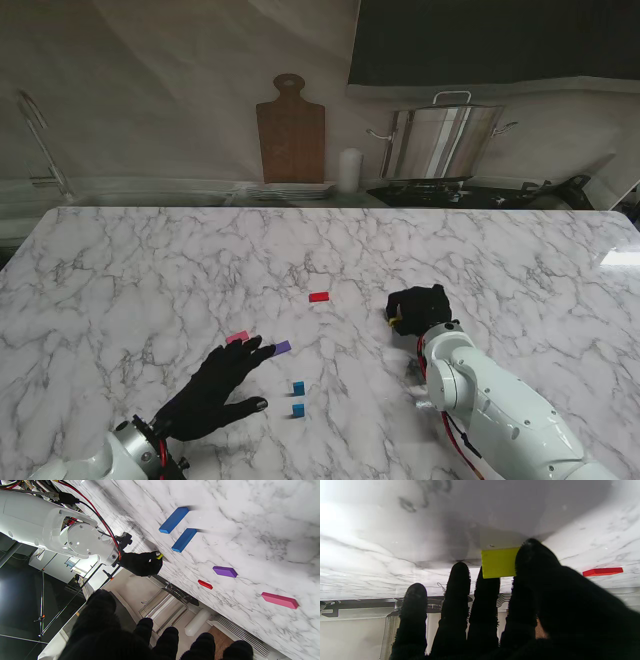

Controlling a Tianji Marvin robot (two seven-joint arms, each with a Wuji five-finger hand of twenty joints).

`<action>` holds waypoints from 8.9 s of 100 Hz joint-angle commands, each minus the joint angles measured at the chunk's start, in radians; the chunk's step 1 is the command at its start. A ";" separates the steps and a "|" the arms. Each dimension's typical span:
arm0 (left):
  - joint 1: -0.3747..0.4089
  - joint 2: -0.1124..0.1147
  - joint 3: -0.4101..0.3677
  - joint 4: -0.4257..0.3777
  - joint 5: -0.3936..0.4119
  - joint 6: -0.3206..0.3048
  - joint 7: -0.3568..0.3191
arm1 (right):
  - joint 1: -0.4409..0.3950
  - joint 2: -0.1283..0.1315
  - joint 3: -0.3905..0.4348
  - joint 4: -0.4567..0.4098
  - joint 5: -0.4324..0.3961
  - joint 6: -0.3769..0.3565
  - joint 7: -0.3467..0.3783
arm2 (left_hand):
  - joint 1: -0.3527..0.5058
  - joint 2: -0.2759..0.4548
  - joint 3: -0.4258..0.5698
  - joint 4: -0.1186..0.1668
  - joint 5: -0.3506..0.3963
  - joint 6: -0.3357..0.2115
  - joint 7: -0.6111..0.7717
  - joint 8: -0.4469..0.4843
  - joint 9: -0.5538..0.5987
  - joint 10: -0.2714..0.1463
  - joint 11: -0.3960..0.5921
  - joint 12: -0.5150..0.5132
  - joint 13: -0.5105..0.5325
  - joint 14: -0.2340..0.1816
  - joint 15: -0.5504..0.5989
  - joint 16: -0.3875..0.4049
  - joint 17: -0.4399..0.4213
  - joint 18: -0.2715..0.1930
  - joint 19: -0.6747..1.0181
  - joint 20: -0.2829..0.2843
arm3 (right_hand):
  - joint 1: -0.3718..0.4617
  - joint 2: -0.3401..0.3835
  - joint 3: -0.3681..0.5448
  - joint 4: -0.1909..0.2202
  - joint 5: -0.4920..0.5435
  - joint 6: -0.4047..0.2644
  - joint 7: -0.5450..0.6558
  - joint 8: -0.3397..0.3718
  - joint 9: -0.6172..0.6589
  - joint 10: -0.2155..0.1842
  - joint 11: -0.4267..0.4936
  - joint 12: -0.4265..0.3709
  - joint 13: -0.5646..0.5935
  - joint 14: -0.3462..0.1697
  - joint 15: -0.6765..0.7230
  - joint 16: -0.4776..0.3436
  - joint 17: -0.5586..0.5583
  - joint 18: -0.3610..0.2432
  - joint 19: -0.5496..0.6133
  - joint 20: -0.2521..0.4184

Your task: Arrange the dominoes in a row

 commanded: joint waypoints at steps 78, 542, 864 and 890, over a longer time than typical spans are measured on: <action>0.020 -0.003 -0.009 -0.007 0.004 -0.012 0.001 | -0.111 -0.013 0.113 -0.210 0.022 -0.005 -0.002 | -0.004 -0.014 -0.005 0.018 -0.027 0.003 -0.018 -0.011 -0.015 -0.026 -0.009 -0.006 -0.012 -0.026 -0.011 -0.018 0.007 -0.008 -0.007 -0.016 | -0.026 0.024 0.031 0.026 0.049 -0.092 0.102 0.026 -0.204 -0.037 0.400 0.266 -0.121 0.012 0.285 0.154 -0.034 -0.009 0.101 0.085; 0.008 -0.006 -0.017 0.008 0.000 -0.013 0.012 | -0.172 -0.114 -0.177 -0.255 0.246 0.063 -0.097 | -0.001 -0.015 -0.005 0.018 -0.028 0.012 -0.015 0.024 -0.013 -0.026 -0.006 0.012 -0.012 -0.026 -0.011 -0.016 0.007 -0.008 -0.007 -0.015 | -0.004 0.110 0.014 0.054 -0.126 0.110 0.211 0.065 -0.050 0.066 -0.013 -0.101 -0.041 0.041 -0.047 -0.014 -0.003 -0.022 0.173 0.095; 0.016 -0.006 -0.021 -0.003 0.003 -0.012 0.010 | -0.187 -0.089 -0.163 -0.285 0.224 0.065 -0.044 | -0.001 -0.018 -0.005 0.018 -0.028 0.013 -0.014 0.029 -0.013 -0.026 -0.006 0.012 -0.012 -0.026 -0.010 -0.016 0.007 -0.008 -0.006 -0.014 | -0.113 0.118 -0.018 0.077 -0.271 0.225 -0.005 0.173 -0.260 0.087 -0.004 -0.141 -0.176 0.050 -0.098 -0.028 -0.058 -0.042 0.146 0.113; 0.017 -0.006 -0.022 -0.004 0.005 -0.012 0.010 | -0.198 -0.081 -0.149 -0.296 0.217 0.060 -0.033 | -0.001 -0.019 -0.005 0.018 -0.028 0.012 -0.015 0.028 -0.014 -0.026 -0.006 0.011 -0.012 -0.025 -0.010 -0.016 0.007 -0.008 -0.006 -0.014 | -0.131 0.146 -0.016 0.120 -0.265 0.248 -0.105 0.168 -0.283 0.088 -0.021 -0.149 -0.192 0.048 -0.119 -0.034 -0.071 -0.042 0.136 0.114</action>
